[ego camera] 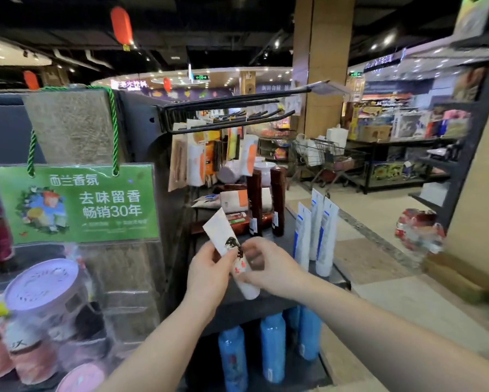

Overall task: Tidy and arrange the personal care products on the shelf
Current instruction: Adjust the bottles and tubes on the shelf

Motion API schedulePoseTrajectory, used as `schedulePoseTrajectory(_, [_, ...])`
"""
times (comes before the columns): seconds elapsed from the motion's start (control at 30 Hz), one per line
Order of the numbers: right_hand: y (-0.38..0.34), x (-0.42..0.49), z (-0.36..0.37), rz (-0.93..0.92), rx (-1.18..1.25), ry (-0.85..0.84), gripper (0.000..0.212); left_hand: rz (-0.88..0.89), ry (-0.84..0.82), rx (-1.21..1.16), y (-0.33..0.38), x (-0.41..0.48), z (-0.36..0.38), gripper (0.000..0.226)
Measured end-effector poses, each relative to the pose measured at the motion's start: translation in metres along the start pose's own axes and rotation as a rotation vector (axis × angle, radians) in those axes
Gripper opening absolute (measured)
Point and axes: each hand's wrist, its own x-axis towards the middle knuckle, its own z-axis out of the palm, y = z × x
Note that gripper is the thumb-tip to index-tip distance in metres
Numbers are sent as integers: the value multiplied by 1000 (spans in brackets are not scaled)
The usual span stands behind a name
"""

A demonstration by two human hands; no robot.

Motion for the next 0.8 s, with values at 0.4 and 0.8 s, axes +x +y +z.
schedulePoseTrajectory(0.4, [-37, 16, -126, -187, -327, 143, 11, 125, -13, 76, 22, 29, 45, 15])
schedulePoseTrajectory(0.8, [-15, 133, -178, -437, -678, -296, 40, 51, 90, 254, 15, 65, 108, 23])
